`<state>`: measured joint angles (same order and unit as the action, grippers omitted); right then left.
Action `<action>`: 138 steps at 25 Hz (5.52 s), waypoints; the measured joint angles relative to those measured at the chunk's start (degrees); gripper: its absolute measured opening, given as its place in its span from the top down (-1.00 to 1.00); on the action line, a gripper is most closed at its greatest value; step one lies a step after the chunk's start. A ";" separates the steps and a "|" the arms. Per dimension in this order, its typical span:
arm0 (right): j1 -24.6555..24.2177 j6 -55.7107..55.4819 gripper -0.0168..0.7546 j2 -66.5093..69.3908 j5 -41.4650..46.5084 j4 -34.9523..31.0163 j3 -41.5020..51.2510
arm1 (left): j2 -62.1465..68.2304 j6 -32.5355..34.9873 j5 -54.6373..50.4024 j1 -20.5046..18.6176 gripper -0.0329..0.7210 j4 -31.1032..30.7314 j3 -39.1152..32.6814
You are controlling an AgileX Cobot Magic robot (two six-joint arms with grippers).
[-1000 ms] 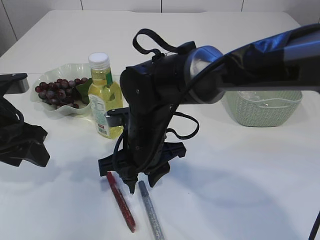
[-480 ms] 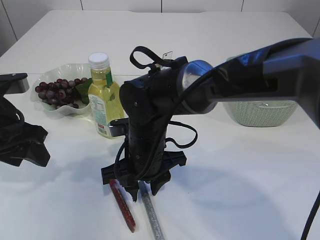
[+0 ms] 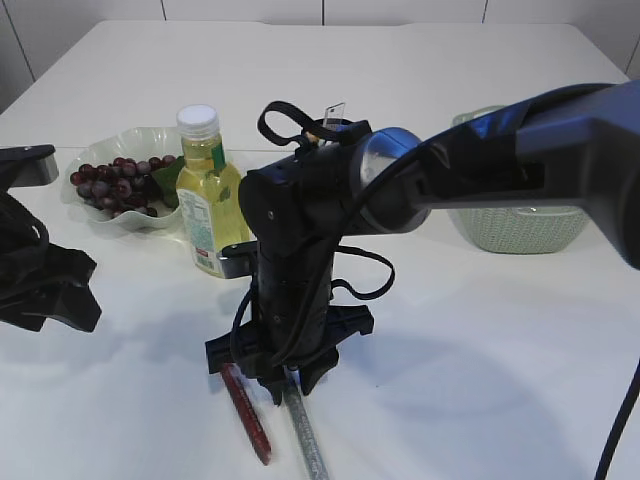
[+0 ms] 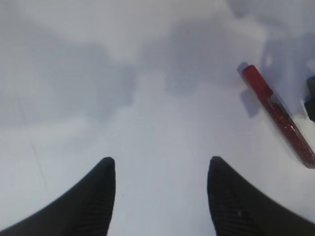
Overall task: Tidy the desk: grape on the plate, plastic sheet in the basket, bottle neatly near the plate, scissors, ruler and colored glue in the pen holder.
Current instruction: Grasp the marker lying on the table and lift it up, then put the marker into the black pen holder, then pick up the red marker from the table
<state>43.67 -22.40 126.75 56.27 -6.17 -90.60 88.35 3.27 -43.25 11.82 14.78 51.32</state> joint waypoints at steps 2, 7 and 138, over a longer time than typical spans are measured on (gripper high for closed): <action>0.00 0.00 0.31 0.00 0.00 0.00 0.00 | 0.00 0.00 0.08 0.00 -0.24 0.00 0.00; 0.00 0.13 0.55 0.00 0.00 0.04 0.00 | 0.00 0.00 0.14 0.00 -0.24 0.32 0.00; -2.58 15.42 0.01 -10.41 14.99 1.92 -27.53 | 0.00 0.00 -3.76 0.00 -0.24 -4.82 0.00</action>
<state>41.08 -6.98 116.35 71.26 -4.25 -118.12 88.35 3.27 -47.02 11.82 9.96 51.32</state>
